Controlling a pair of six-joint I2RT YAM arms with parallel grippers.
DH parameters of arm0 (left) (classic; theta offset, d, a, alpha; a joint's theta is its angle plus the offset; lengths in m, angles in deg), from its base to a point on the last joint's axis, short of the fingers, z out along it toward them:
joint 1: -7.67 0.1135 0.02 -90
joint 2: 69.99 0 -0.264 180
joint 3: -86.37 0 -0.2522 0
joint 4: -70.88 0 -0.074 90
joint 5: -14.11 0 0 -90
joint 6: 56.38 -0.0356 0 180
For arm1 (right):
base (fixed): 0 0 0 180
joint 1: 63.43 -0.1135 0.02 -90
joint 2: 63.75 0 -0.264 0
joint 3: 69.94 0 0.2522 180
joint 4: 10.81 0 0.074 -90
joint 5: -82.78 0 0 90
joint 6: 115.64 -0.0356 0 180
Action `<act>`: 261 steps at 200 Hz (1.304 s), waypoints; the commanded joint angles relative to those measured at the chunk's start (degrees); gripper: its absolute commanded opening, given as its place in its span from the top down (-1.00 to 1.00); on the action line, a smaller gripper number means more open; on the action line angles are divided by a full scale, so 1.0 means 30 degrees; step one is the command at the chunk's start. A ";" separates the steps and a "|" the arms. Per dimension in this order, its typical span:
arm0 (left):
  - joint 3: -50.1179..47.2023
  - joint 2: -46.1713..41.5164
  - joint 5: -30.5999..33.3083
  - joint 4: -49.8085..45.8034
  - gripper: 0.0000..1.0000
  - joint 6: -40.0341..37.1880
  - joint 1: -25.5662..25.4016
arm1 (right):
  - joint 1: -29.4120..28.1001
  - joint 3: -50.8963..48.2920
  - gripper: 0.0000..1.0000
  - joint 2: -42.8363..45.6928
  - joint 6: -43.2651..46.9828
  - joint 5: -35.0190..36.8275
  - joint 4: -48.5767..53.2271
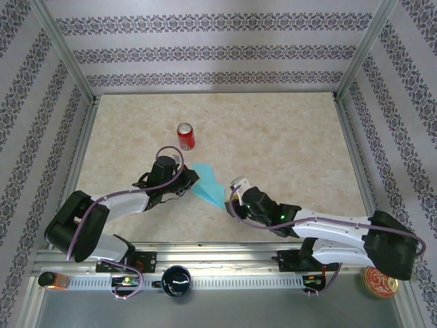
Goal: Fold a paper plane with a square sheet of paper (pick it up from the middle)
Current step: Fourth fold the wing at the center of the table.
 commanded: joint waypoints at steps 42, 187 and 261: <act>0.0141 -0.0381 0.0811 -0.0813 1.00 0.0405 -0.0533 | -0.2232 0.1593 0.30 -0.4964 0.5141 0.4772 -0.5139; 0.0344 -0.0350 0.0322 -0.0993 1.00 0.0200 -0.0562 | -0.1499 0.2735 0.40 -0.9419 0.5212 0.3790 -0.6021; 0.0399 -0.0235 0.0352 -0.1066 1.00 0.0236 -0.0570 | -0.1412 0.2400 0.54 -0.9295 0.4595 0.3090 -0.6486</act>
